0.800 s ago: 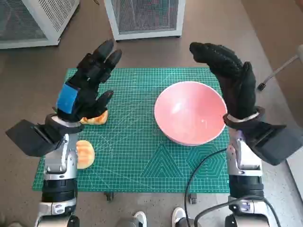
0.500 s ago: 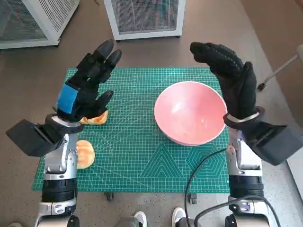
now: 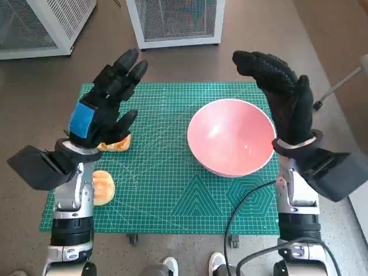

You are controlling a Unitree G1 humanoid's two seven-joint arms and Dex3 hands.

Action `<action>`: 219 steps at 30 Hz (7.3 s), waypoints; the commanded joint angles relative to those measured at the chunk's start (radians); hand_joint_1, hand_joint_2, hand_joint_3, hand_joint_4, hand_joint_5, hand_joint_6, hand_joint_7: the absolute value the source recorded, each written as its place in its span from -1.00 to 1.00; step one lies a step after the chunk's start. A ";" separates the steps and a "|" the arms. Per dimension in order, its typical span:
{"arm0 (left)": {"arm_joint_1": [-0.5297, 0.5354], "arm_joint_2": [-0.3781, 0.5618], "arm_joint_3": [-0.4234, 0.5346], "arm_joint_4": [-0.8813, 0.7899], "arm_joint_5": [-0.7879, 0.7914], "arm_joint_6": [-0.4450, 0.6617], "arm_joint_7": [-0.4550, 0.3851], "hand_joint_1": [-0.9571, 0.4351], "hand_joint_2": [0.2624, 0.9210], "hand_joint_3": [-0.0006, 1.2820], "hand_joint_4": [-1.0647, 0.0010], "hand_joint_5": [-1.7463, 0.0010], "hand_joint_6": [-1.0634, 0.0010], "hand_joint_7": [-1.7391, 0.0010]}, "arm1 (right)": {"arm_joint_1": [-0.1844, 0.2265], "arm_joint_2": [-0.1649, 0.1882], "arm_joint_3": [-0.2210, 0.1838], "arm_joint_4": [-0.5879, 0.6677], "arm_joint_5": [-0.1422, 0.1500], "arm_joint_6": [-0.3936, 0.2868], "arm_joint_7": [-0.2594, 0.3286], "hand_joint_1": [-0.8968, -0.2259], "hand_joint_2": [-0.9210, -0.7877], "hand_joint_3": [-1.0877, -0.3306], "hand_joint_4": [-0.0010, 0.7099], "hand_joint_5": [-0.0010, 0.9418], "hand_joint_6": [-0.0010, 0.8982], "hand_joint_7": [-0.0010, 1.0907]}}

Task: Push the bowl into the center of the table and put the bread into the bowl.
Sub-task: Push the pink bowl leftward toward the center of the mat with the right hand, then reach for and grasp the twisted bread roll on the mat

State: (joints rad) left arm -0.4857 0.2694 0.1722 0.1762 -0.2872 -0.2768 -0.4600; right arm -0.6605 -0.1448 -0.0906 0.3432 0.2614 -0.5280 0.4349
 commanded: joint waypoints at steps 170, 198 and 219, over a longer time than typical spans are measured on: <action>0.070 0.253 0.117 -0.252 0.129 0.084 0.099 -0.47 1.00 -0.55 0.48 1.00 0.87 0.42 | -0.066 0.052 -0.069 0.143 0.038 -0.101 0.103 -0.25 -1.00 -0.13 -0.50 -0.97 -0.74 -0.55; 0.032 0.684 0.000 -0.493 0.369 0.658 -0.117 -0.05 0.52 -1.00 0.83 1.00 0.68 0.86 | -0.023 0.035 -0.054 0.107 0.044 -0.077 0.078 -0.20 -1.00 -0.23 -0.45 -0.99 -0.95 -0.20; -0.163 0.729 -0.353 -0.371 0.574 0.883 -0.302 0.09 0.24 -1.00 1.00 1.00 0.72 0.98 | -0.023 0.040 -0.055 0.117 0.067 -0.064 0.091 -0.22 -1.00 -0.23 -0.46 -1.00 -0.97 -0.17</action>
State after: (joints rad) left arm -0.6219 1.0117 -0.1421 -0.2293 0.2498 0.6077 -0.7555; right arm -0.7032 -0.1089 -0.1470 0.4452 0.3190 -0.6060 0.5223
